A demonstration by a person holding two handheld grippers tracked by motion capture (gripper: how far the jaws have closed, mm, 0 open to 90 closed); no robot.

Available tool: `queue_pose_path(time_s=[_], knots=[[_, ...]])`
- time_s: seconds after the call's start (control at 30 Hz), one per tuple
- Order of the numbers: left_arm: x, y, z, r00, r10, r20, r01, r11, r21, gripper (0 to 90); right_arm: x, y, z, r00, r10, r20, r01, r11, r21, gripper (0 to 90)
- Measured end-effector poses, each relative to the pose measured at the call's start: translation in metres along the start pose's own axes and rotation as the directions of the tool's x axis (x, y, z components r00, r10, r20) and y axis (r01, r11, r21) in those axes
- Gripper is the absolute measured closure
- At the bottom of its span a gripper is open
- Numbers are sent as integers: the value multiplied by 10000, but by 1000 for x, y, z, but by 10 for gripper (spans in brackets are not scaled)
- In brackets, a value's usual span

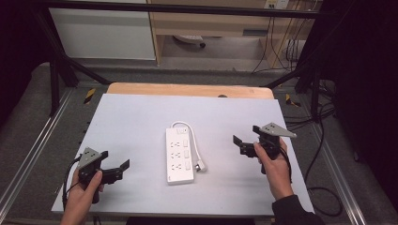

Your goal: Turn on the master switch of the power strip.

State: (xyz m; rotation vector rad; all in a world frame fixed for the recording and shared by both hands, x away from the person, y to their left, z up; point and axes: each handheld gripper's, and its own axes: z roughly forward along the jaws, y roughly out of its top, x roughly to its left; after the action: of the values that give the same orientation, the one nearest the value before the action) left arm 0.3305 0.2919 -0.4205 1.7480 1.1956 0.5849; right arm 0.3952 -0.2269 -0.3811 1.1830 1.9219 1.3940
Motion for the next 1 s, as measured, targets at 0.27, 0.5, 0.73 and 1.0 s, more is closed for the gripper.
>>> queue_pose_path(time_s=[0.27, 0.5, 0.73, 1.0], knots=[[0, 0, 0, 10000, -29, 12, 29, 10000, 11, 68, -7, -18, -16, 9996, -32, 271, 38, 9998, -188, 70], [0, 0, -1, 10000, -20, 11, 20, 10000, 6, 68, -14, -33, -28, 9985, 19, 539, -4, 9996, -268, 61], [0, 0, -1, 10000, -14, 7, 14, 10000, -21, 68, -18, -43, -37, 9967, -90, 801, 117, 9994, -331, 36], [0, 0, -1, 10000, -66, -2, 66, 10000, -72, 68, -15, -56, -41, 9962, -202, 846, 224, 9995, -241, 21]])
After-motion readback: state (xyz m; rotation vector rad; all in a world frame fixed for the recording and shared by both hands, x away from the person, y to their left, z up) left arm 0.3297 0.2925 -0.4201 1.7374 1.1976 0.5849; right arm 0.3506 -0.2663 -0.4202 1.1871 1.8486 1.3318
